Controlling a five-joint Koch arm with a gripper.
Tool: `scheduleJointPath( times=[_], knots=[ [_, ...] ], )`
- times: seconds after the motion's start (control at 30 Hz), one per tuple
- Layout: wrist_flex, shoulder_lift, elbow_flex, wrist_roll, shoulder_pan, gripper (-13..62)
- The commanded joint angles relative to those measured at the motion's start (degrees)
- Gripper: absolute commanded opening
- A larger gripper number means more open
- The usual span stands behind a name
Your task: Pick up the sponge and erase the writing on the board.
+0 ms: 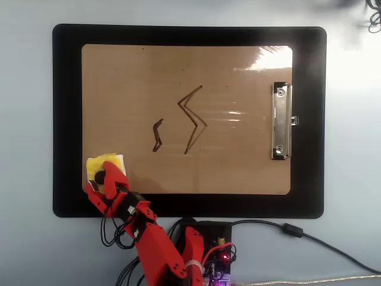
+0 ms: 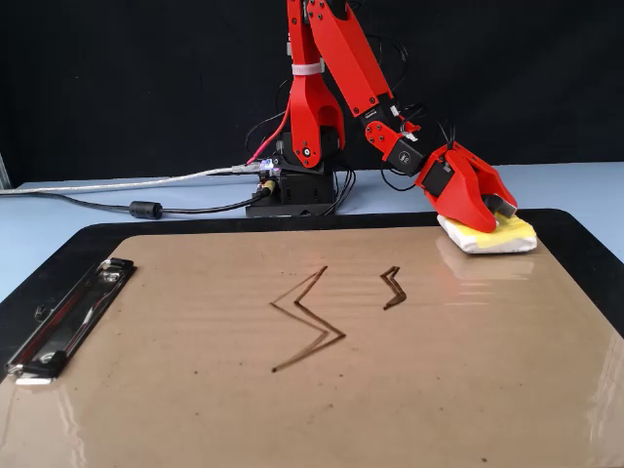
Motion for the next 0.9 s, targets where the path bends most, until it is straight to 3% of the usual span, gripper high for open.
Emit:
scheduleJointPath(
  times=[0.0,0.37,0.53,0.87],
  knots=[
    [0.3,0.4,0.4,0.0,-1.0,25.5],
    [0.4,0.6,0.2,4.6,1.5,15.5],
    [0.2,2.5,0.4,5.4,5.4,-7.9],
    [0.1,10.3,0.3,5.8,9.2,-8.0]
  ],
)
